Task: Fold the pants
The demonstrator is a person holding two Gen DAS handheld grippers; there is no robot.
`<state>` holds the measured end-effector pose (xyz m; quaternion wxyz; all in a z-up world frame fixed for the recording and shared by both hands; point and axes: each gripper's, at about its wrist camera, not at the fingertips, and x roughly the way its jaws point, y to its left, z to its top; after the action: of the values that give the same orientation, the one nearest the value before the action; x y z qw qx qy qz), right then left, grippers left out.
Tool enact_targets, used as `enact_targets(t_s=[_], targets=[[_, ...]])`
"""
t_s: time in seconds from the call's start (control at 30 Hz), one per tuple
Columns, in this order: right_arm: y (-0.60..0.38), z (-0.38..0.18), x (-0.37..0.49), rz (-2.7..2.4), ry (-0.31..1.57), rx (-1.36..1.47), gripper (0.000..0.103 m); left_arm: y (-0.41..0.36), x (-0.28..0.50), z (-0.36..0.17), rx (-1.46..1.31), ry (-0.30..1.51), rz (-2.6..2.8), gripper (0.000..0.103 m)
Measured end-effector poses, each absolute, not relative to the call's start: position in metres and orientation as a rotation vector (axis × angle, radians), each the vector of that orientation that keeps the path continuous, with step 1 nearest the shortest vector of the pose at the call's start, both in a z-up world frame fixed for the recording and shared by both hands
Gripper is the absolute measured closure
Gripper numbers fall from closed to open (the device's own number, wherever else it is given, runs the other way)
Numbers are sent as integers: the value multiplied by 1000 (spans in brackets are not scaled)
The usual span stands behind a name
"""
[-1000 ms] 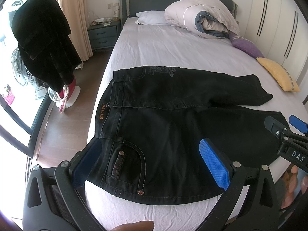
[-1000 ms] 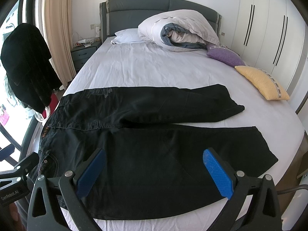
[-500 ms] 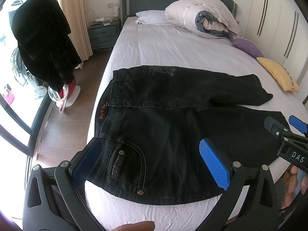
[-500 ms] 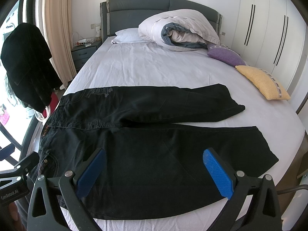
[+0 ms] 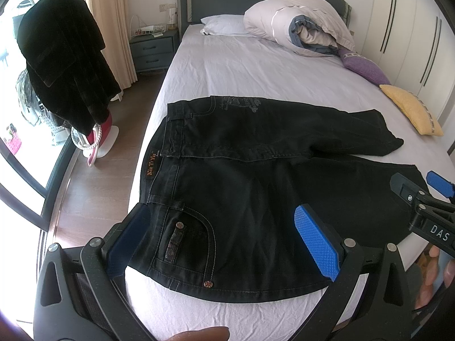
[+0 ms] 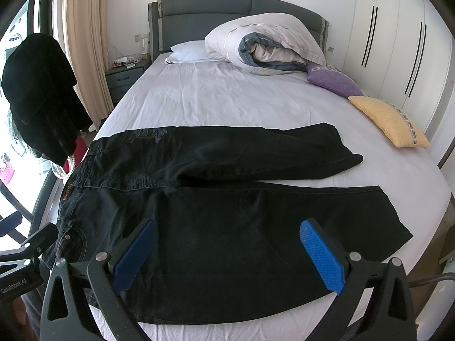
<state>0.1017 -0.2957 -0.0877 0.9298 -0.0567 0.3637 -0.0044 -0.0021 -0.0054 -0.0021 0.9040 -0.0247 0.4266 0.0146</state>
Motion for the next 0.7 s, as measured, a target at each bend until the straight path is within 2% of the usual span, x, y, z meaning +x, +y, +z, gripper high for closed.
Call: enact_targets(t_s=[0.7], targets=[[-293, -95, 98, -6, 755, -117, 0, 2, 0, -24, -45, 894, 25, 0]])
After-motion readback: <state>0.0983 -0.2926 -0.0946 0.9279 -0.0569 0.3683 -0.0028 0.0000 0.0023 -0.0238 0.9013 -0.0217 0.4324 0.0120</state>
